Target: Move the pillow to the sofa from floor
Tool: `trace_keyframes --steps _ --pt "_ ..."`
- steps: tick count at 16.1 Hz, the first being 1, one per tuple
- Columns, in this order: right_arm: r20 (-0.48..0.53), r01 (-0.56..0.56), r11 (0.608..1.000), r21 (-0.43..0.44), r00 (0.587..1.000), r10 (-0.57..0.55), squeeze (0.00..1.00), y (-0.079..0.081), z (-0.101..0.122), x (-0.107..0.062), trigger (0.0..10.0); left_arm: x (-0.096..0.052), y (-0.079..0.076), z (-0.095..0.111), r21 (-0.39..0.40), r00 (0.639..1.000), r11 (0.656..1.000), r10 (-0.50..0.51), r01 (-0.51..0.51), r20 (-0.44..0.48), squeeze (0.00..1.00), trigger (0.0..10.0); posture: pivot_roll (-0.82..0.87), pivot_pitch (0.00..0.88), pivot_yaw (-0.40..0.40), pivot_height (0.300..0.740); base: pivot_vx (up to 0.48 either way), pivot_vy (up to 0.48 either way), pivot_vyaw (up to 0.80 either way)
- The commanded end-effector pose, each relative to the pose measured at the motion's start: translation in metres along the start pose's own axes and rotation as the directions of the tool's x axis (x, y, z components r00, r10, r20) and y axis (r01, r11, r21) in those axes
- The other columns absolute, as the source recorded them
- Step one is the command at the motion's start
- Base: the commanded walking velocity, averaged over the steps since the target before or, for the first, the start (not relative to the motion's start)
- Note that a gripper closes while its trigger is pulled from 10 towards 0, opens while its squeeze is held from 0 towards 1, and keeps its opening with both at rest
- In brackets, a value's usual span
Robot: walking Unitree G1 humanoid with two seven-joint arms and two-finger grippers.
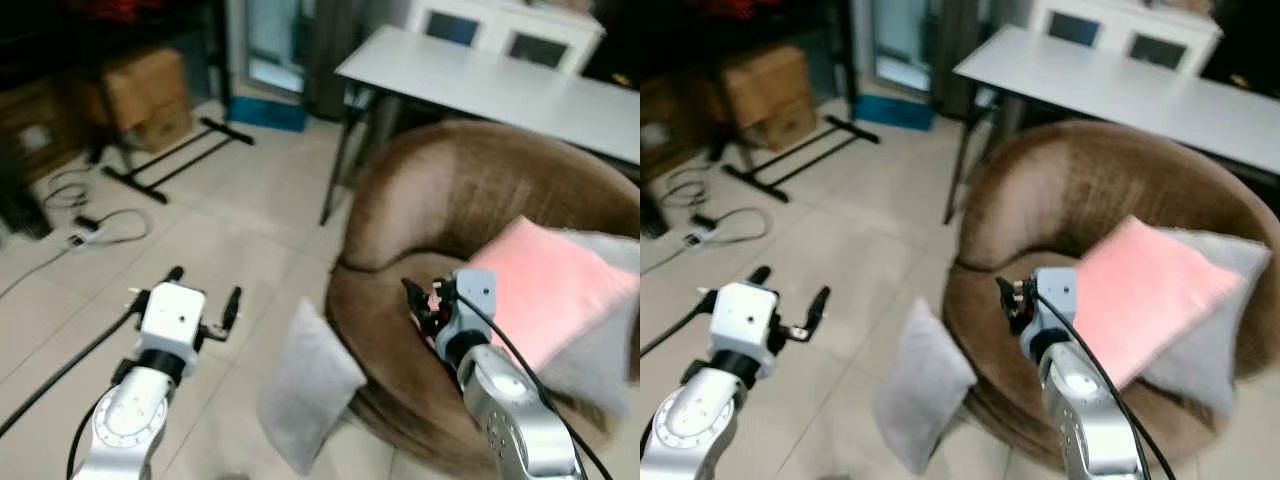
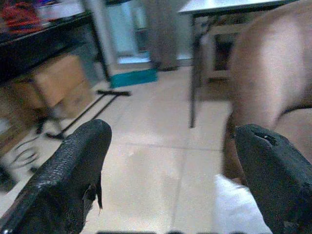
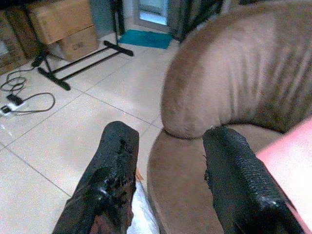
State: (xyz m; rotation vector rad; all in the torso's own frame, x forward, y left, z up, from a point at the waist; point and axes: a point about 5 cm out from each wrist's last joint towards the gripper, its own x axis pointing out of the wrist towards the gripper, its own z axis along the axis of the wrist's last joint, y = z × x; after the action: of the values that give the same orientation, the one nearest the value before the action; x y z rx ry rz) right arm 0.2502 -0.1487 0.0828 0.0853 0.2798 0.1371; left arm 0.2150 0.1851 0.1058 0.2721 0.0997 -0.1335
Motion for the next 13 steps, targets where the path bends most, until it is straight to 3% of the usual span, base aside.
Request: trace_keyframes --steps 1,9,13 --pt "0.004 0.047 0.999 -0.012 0.999 -0.047 0.0 -0.009 0.0024 0.0016 10.0 0.0016 -0.0017 0.0007 -0.023 1.0 1.0 0.008 -0.008 0.002 0.0 10.0 0.04 0.012 -0.09 0.74 0.0 0.0 0.71" --pt "-0.003 0.148 0.989 -0.029 0.989 -0.148 0.0 -0.0177 -0.0018 0.0043 10.0 0.0085 -0.0005 0.0022 -0.009 1.0 1.0 0.006 -0.006 0.01 0.0 10.0 0.04 0.007 -0.073 0.74 0.303 0.0 0.0" --pt "0.009 0.133 0.988 -0.072 0.991 -0.133 0.0 -0.017 0.0005 0.0046 10.0 0.0096 -0.0005 0.0026 -0.008 1.0 1.0 0.001 -0.001 0.012 0.0 10.0 0.04 0.012 -0.072 0.74 0.31 0.0 0.2"
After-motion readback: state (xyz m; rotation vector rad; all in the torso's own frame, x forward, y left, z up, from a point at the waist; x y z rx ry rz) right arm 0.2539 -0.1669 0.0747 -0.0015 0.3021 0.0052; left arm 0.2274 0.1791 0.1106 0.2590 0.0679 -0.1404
